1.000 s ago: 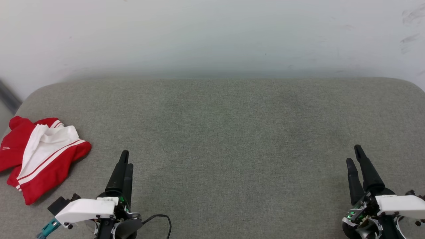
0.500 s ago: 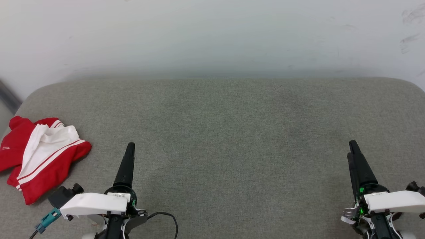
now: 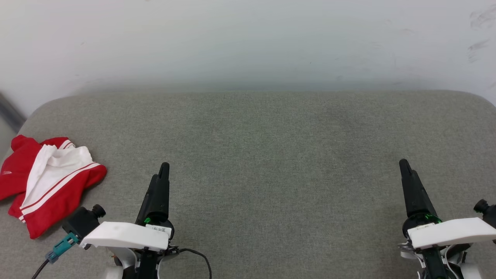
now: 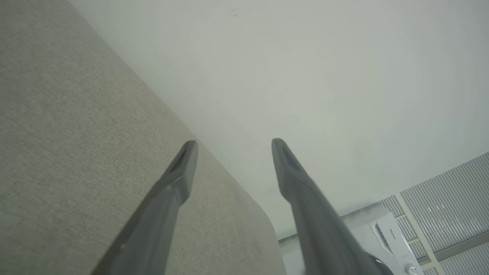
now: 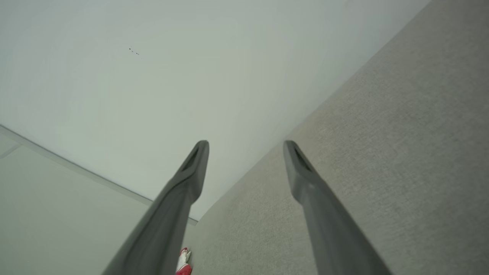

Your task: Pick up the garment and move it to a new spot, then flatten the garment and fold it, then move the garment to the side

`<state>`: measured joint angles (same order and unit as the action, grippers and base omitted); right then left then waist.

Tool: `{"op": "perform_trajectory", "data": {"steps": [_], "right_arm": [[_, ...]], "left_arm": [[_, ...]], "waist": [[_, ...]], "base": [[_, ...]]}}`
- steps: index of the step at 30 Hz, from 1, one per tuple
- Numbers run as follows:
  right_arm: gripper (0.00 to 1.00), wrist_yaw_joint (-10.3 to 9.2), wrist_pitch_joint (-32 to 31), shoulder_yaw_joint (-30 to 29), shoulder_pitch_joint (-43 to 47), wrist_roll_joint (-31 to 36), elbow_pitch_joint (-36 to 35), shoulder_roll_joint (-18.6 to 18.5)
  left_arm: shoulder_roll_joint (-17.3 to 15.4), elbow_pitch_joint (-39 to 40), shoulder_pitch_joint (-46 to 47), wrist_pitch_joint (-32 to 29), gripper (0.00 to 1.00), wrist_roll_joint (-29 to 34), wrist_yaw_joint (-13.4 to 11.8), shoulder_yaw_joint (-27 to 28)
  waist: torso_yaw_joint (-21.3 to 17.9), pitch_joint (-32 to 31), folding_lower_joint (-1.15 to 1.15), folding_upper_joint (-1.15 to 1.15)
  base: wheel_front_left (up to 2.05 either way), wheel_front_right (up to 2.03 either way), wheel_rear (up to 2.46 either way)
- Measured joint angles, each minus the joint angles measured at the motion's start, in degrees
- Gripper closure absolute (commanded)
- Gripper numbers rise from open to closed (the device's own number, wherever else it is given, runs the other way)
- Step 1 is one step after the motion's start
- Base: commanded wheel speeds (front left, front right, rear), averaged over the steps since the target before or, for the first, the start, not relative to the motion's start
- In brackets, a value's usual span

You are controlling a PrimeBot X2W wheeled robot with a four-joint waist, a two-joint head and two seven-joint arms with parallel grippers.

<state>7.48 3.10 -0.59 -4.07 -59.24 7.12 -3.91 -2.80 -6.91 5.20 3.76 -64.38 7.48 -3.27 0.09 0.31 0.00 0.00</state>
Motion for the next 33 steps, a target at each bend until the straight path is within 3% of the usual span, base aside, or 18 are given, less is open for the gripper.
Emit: {"op": "perform_trajectory", "data": {"steps": [15,33], "right_arm": [[0.00,0.00,-0.9,-0.5,0.9,22.2,-3.5,0.5],[0.00,0.01,-2.1,-1.3,0.9,37.7,-4.8,0.8]], "left_arm": [[-0.1,-0.8,0.0,2.8,0.00,21.1,-0.2,-0.9],[-0.8,-3.5,0.1,5.6,0.00,37.7,-1.5,-1.6]], "waist": [[-0.1,0.0,0.00,0.00],[0.1,0.5,0.00,0.00]], "base": [[0.00,0.00,0.00],[0.00,0.00,0.00]]}}
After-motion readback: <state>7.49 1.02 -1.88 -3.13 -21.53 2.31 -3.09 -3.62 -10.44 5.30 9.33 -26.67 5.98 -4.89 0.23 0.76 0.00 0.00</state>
